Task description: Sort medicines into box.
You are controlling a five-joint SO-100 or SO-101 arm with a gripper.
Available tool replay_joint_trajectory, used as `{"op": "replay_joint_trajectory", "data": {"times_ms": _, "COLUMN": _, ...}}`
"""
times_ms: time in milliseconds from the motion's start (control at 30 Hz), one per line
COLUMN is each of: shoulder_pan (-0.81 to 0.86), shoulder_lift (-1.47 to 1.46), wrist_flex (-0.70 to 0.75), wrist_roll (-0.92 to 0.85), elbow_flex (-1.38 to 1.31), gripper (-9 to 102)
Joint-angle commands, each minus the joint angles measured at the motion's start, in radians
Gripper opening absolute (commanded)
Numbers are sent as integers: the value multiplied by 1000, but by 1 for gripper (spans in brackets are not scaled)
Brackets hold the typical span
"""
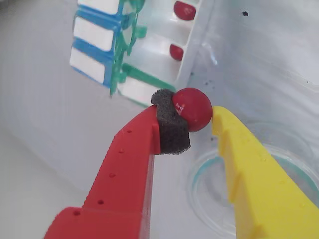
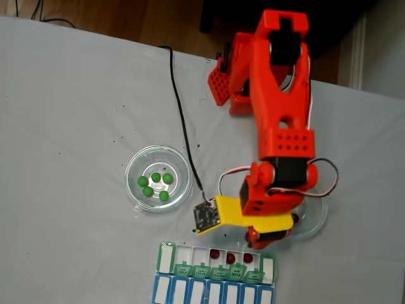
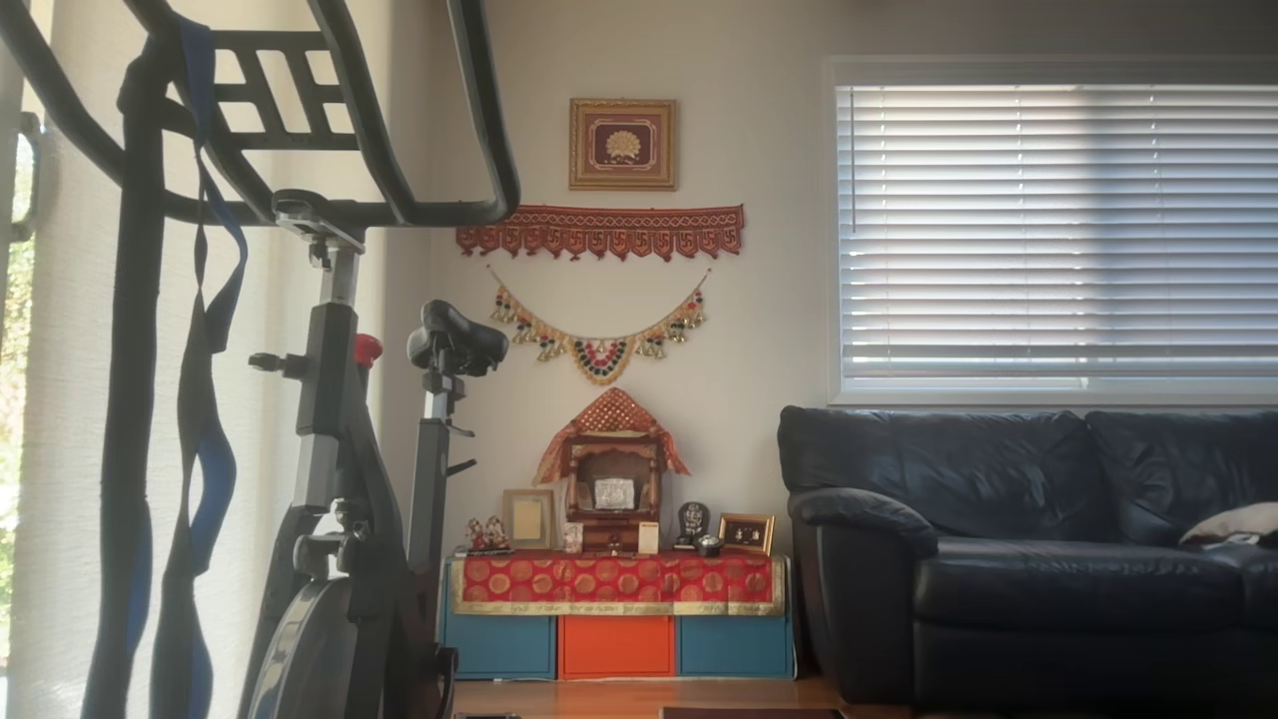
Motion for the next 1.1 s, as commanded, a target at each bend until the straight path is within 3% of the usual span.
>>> {"op": "replay_joint_trajectory", "data": {"times_ms": 0, "shoulder_pan": 49, "shoulder_lift": -74, "wrist_flex": 35, "wrist_roll": -23, "elbow_flex": -187, "gripper": 2}}
{"op": "replay_joint_trajectory", "data": {"times_ms": 1067, "shoulder_pan": 218, "shoulder_lift": -367, "wrist_flex": 55, "wrist_roll": -51, "elbow_flex": -453, "gripper": 2}}
